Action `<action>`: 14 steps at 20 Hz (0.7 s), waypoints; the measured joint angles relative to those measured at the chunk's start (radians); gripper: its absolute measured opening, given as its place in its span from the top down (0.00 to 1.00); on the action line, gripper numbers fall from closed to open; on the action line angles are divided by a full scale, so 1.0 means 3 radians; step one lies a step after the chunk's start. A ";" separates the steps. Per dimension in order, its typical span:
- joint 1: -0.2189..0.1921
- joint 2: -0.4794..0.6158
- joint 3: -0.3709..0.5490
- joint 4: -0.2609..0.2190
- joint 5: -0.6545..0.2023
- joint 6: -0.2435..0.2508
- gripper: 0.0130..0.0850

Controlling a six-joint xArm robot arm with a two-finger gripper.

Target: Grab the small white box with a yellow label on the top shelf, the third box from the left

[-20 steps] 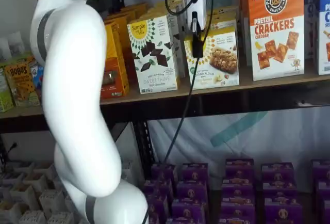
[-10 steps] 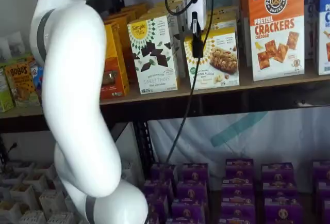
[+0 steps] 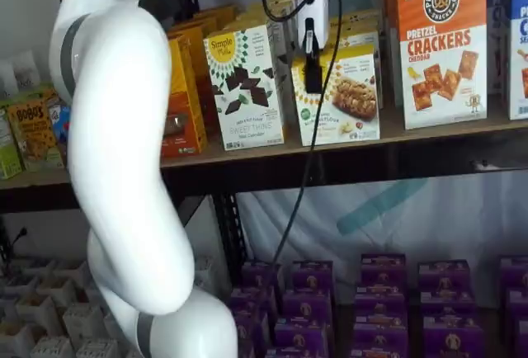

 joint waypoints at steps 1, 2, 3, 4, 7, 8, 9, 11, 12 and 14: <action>-0.0005 -0.0004 -0.0014 0.0006 0.0039 0.0000 0.78; -0.0012 -0.0012 -0.0025 0.0012 0.0081 -0.0001 0.78; -0.0022 -0.0025 -0.0035 0.0020 0.0132 -0.0004 0.78; -0.0032 -0.0044 -0.0039 0.0027 0.0181 -0.0007 0.78; -0.0066 -0.0142 0.0001 0.0056 0.0277 -0.0022 0.78; -0.0073 -0.0186 0.0031 0.0059 0.0294 -0.0026 0.78; -0.0079 -0.0240 0.0069 0.0059 0.0313 -0.0029 0.78; -0.0079 -0.0348 0.0154 0.0041 0.0337 -0.0029 0.78; -0.0072 -0.0407 0.0205 0.0027 0.0343 -0.0026 0.78; -0.0054 -0.0521 0.0307 -0.0001 0.0356 -0.0013 0.78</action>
